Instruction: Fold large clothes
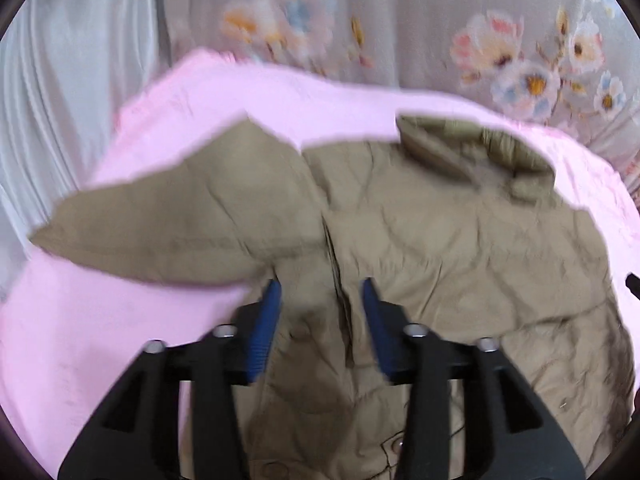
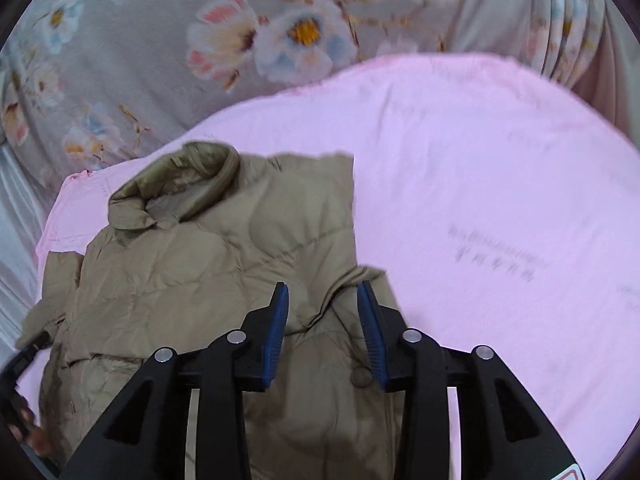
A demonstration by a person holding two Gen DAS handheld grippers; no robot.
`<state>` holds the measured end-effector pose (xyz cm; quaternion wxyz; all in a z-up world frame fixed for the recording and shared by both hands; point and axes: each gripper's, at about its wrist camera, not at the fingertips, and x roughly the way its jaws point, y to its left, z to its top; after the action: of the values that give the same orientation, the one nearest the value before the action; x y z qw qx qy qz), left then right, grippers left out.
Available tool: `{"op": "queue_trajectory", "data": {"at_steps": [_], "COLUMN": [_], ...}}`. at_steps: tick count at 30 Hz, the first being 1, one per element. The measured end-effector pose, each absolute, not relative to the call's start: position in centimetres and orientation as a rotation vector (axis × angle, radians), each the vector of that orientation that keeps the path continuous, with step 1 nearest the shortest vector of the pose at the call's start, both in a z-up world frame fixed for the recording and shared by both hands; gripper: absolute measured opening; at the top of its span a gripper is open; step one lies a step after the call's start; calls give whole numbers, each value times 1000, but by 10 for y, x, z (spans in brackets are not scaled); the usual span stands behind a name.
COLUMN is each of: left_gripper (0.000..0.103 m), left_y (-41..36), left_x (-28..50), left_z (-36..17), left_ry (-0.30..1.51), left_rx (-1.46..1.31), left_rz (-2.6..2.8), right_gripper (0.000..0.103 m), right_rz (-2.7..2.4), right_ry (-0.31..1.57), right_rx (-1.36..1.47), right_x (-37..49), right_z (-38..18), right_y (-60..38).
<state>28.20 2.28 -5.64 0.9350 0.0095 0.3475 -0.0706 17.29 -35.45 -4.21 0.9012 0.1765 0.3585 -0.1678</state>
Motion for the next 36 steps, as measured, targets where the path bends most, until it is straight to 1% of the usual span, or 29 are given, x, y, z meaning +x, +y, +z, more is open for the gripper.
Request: {"op": "queue_trajectory", "data": {"at_steps": [3,5,7,9,12,14,15,28,31,34,36], "left_gripper": [46,52,54,54,54,58,59,62,68,69,77], "left_y": [1,-26,-53,-82,-98,-99,-98,-97,-90,-61,-23], "left_x": [285,292,299,308,319,319,317,316,316,311,307], "left_z": [-34,-31,-40,-60,-93,-117,-117,-124,-122,-106,-86], "left_ry": [698,716,730,733,779,782,775,767,762,725,705], "left_rx": [8,0,24,100,133,133,134,131,78,-30,-109], "left_rz": [-204,-276,-311,-299,-283,-274,-272,-265,-301,-292,-270], "right_gripper": [38,38,38,38,38,37,37,37,37,37,37], "right_rz": [-282,-201,-156,-139,-140,-147,-143,-167,-166,-163,-157], "right_ry": [725,719,723,741,821,863,859,856,858,858,856], "right_rx": [311,279,215,161,143,154,175,164,169,178,189], "right_x": [185,204,226,243,265,269,268,267,268,268,267], "right_z": [-21,-14,-16,-27,-61,-86,-92,-98,-98,-98,-98], "right_y": [-328,-303,-276,-258,-248,-248,-249,-246,-247,-248,-250]}}
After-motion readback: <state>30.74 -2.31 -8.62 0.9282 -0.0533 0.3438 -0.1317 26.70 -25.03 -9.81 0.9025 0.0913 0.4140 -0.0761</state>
